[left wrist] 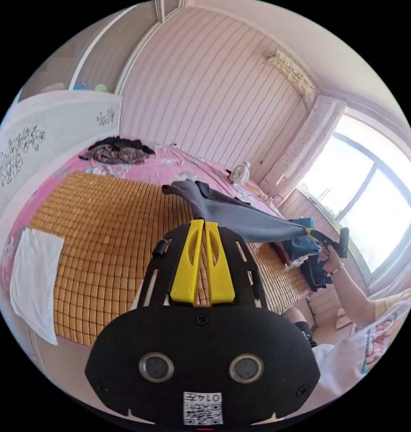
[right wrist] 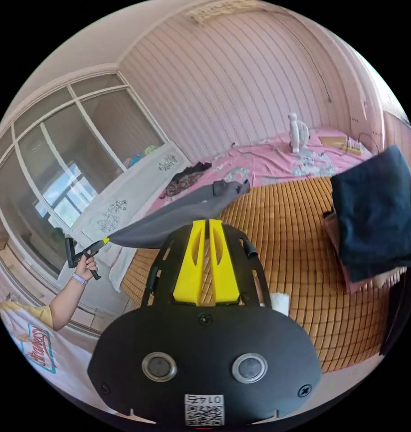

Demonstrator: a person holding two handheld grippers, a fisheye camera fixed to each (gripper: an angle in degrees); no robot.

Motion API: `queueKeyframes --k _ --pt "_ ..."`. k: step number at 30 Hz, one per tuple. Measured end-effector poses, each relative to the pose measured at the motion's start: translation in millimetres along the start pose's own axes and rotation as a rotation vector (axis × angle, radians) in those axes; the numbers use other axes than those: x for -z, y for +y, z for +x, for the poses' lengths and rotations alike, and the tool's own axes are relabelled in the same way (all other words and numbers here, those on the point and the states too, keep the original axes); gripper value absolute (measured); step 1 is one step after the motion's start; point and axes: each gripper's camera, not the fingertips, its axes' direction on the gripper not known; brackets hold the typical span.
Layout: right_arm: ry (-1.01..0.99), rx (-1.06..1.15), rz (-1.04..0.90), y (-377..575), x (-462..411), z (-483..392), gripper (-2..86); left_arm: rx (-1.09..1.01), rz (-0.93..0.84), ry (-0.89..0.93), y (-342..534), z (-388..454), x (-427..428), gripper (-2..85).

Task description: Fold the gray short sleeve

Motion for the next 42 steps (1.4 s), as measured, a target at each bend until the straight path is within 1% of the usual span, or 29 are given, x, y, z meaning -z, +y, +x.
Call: queueKeyframes --k 2,6,9,11,17,24,29,31,34,36,38,42 --pt "0.034 -0.109 -0.113 39.9 -27.0 39.5 0.7 0.066 -0.094 -0.012 28.3 -23.5 -35.4 -1.0" --pt "0.062 -0.224 -0.247 85.7 -53.2 83.3 0.7 0.208 -0.298 -0.063 91.1 -73.5 -95.3 -1.0" --pt "0.069 -0.256 -0.362 112.5 -66.0 106.0 0.7 0.211 -0.408 -0.091 123.5 -90.5 -115.6 -1.0" --pt "0.084 -0.262 -0.418 127.9 -67.8 118.7 0.8 0.196 -0.445 -0.117 134.9 -96.3 -118.6 -1.0" --pt "0.069 -0.299 -0.467 144.5 -52.3 139.7 0.8 0.186 -0.475 -0.115 155.4 -116.7 -106.1 -1.0" --pt "0.088 -0.263 -0.570 149.5 -37.4 149.9 1.1 0.204 -0.503 -0.077 170.9 -143.9 -94.8 -1.0" --pt "0.187 -0.256 -0.599 150.8 -26.9 165.8 2.1 0.211 -0.533 -0.045 180.0 -157.6 -89.4 -0.9" --pt "0.221 -0.260 -0.582 150.8 -20.4 170.4 3.1 0.208 -0.536 -0.070 183.0 -160.3 -85.8 -0.8" --pt "0.214 -0.248 -0.565 151.0 -13.3 172.6 6.0 0.202 -0.527 -0.128 184.9 -167.5 -75.7 0.1" --pt "0.215 -0.222 -0.590 151.6 -15.8 172.1 7.0 0.190 -0.520 -0.136 185.5 -174.9 -70.0 1.3" --pt "0.220 -0.187 -0.657 151.6 -25.2 172.7 8.0 0.179 -0.533 -0.150 185.2 -179.8 -71.6 2.6" --pt "0.258 -0.155 -0.724 149.7 -38.3 176.9 7.7 0.159 -0.566 -0.163 180.7 -186.1 -89.2 5.2"
